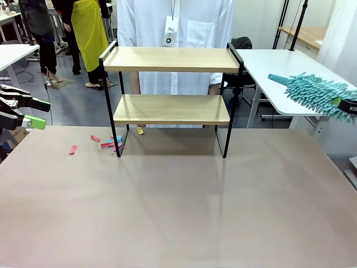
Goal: Clean the shelf.
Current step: Hand the Duster back to the human.
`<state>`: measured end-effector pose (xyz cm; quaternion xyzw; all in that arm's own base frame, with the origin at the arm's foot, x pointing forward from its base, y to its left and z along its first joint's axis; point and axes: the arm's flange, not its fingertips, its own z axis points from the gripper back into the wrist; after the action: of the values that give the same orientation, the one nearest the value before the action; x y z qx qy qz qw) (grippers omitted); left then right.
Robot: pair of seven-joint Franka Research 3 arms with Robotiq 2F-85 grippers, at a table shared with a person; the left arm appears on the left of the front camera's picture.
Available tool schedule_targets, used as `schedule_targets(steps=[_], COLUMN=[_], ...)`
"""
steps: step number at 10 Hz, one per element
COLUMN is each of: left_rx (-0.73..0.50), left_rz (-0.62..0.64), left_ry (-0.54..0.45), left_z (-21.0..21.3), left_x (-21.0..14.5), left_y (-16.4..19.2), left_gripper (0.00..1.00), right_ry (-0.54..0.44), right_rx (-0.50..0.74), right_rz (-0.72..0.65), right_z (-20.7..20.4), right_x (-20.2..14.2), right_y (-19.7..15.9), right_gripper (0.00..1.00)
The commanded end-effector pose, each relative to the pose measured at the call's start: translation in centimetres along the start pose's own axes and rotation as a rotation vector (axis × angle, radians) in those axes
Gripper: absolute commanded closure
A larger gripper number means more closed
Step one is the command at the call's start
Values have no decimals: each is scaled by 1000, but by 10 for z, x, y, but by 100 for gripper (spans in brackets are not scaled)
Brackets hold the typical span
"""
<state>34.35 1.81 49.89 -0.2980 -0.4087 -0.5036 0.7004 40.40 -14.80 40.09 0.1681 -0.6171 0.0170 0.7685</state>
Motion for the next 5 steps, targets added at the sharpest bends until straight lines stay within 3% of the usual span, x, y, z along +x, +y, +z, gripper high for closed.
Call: schedule_targets(steps=[1, 5], left_rx=[-1, -1], left_rz=[-3, -3], left_ry=[-31, -31], left_z=[-1, -1], left_x=[1, 1], left_y=[1, 1], left_gripper=[0, 0], right_ry=[3, 3], right_rx=[-1, -1], right_rz=[6, 6], right_z=[0, 0], right_x=[1, 1], right_y=[0, 0], right_gripper=[83, 83])
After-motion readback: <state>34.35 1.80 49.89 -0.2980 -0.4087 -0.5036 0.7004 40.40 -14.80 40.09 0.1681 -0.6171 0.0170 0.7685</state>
